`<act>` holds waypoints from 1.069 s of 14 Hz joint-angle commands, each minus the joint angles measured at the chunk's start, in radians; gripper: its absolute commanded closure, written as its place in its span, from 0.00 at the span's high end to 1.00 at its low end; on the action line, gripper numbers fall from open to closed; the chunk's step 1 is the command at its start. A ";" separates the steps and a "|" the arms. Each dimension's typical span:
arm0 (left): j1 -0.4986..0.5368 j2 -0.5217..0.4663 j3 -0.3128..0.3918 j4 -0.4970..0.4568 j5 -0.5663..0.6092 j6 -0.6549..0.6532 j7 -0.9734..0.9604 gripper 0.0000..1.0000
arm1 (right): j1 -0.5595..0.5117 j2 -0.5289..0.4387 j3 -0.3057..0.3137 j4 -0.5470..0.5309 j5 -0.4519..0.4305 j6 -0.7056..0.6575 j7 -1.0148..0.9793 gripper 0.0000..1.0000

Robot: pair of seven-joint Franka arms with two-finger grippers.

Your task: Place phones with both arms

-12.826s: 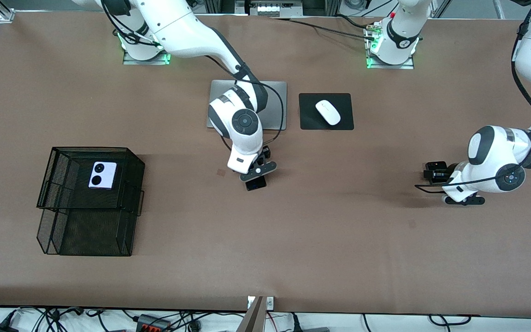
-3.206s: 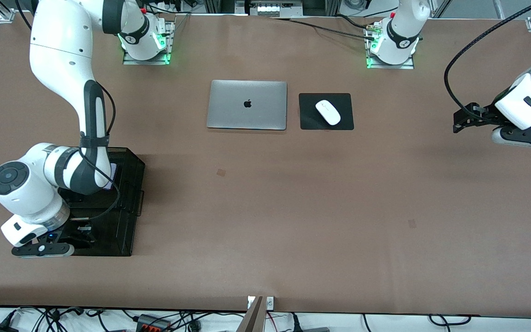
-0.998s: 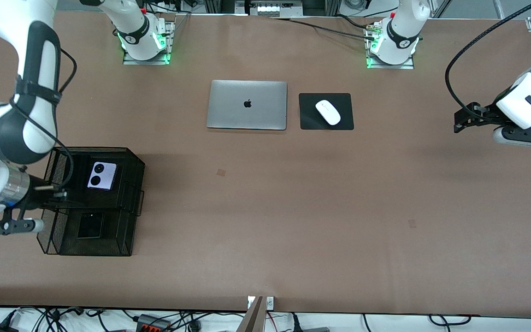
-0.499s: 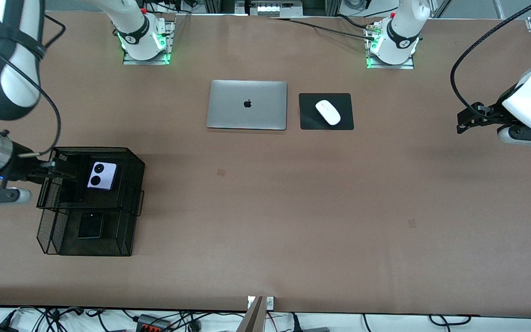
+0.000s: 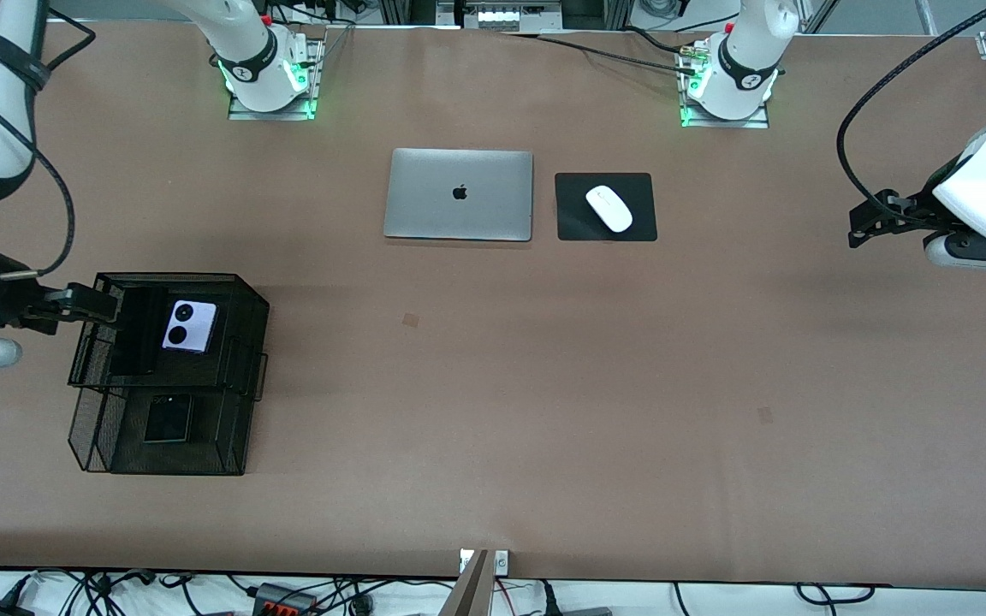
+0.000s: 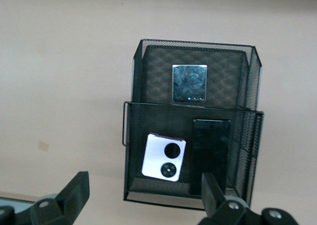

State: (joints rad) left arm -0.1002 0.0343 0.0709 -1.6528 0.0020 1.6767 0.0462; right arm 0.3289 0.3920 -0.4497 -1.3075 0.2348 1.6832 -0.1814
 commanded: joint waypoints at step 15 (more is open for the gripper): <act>0.008 -0.001 -0.003 0.033 0.006 -0.025 0.004 1.00 | -0.304 -0.407 0.398 -0.424 -0.232 0.036 0.154 1.00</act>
State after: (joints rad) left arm -0.0994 0.0342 0.0709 -1.6372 0.0020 1.6742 0.0461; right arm 0.0398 0.0419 -0.0748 -1.6760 0.0209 1.7036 -0.0626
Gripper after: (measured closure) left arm 0.000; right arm 0.000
